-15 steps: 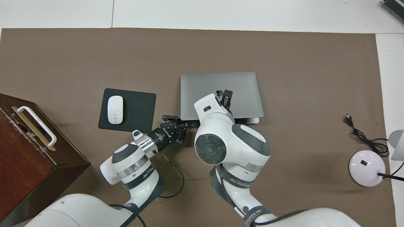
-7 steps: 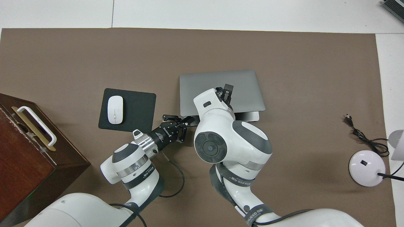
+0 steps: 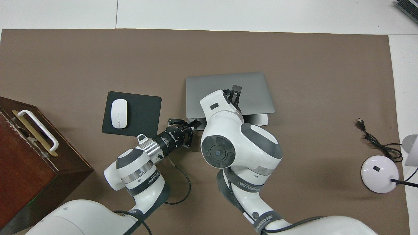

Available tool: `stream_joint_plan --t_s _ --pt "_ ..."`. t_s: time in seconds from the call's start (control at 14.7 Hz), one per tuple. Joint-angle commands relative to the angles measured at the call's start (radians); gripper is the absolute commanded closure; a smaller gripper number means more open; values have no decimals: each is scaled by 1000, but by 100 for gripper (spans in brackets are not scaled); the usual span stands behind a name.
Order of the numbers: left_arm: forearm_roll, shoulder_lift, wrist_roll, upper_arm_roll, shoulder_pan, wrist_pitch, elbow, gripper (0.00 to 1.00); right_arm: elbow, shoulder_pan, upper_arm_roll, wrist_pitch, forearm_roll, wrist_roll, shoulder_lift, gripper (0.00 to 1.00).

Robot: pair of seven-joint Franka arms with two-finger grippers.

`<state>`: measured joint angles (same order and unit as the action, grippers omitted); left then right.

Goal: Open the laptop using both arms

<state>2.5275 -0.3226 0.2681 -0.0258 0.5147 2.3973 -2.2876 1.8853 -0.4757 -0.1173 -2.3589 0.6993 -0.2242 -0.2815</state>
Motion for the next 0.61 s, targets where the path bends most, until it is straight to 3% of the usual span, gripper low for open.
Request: stream_joint_plan --t_s 0.0,0.55 --pt "48 -90 -53 -2 2 16 20 100 -34 17 -2 -8 63 14 -18 0" --pt "47 -92 -53 0 2 16 19 100 -57 17 -1 -5 89 14 -18 0"
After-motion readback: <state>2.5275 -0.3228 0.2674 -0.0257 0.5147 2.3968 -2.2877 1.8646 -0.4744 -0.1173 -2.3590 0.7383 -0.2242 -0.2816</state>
